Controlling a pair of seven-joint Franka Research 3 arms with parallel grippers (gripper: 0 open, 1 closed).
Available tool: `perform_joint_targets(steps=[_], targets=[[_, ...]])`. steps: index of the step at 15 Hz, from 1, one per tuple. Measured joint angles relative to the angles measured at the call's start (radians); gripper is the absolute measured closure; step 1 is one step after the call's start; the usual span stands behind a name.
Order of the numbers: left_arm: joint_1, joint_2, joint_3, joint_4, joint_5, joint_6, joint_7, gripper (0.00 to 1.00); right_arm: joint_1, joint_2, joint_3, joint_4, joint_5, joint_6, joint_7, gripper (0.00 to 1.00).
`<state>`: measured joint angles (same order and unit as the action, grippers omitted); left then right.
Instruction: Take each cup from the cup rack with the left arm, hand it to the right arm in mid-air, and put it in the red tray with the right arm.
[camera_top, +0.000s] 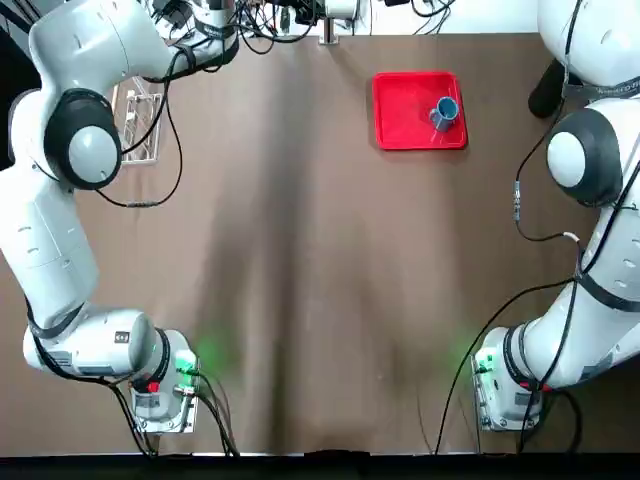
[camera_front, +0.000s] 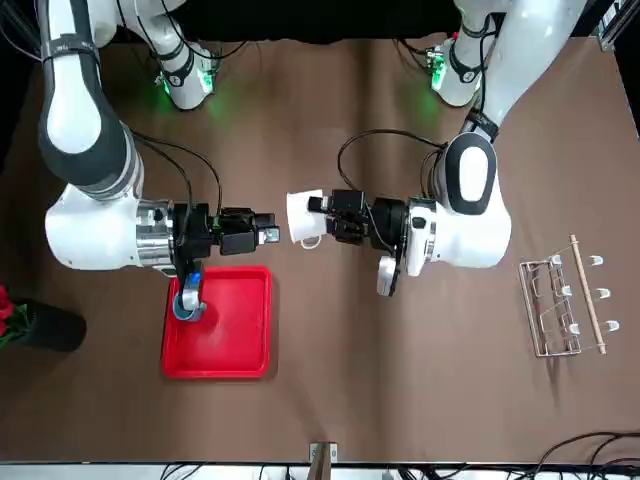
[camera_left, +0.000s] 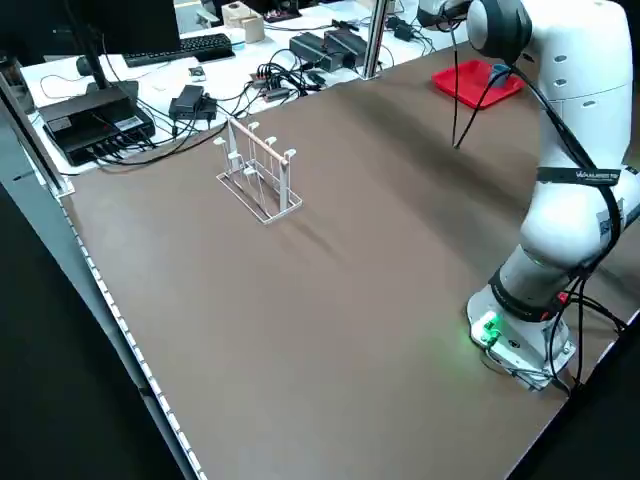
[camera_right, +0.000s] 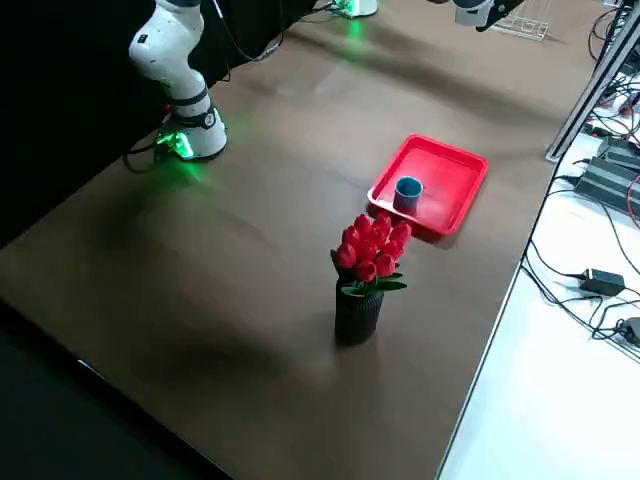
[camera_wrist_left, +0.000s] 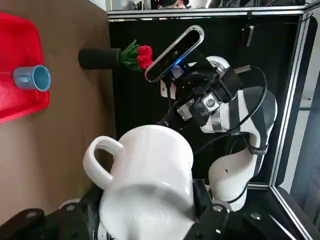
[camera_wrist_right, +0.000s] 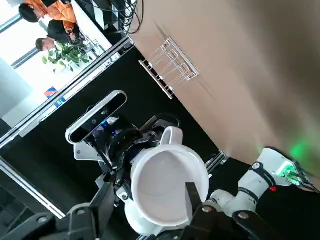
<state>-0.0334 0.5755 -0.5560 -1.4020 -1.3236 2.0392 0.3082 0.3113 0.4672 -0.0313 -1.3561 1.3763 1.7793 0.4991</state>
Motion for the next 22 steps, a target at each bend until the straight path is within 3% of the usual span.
perform_joint_targets(steps=[8,9,13,16,20,22], targets=[[-0.001,0.002,0.000,0.003,0.000,0.003,0.000,0.26,0.015,0.003,0.007,0.000,0.041,0.041,0.011,0.39],[-0.001,0.002,0.000,0.003,0.000,0.003,0.000,0.26,0.020,0.003,0.007,0.000,0.042,0.046,0.011,0.47],[-0.001,0.002,0.000,0.004,0.000,0.004,0.000,0.26,0.049,0.004,0.009,0.000,0.043,0.069,0.022,0.54],[-0.001,0.003,0.000,0.002,-0.001,0.002,0.000,0.26,0.061,0.006,0.009,0.001,0.053,0.088,0.042,0.85],[-0.001,0.005,0.000,0.002,-0.016,0.002,-0.008,0.26,0.061,0.007,0.008,0.002,0.060,0.091,0.033,0.89],[-0.003,0.005,-0.001,0.002,-0.016,0.001,-0.008,0.17,0.062,0.008,0.008,0.002,0.060,0.099,0.034,0.89]])
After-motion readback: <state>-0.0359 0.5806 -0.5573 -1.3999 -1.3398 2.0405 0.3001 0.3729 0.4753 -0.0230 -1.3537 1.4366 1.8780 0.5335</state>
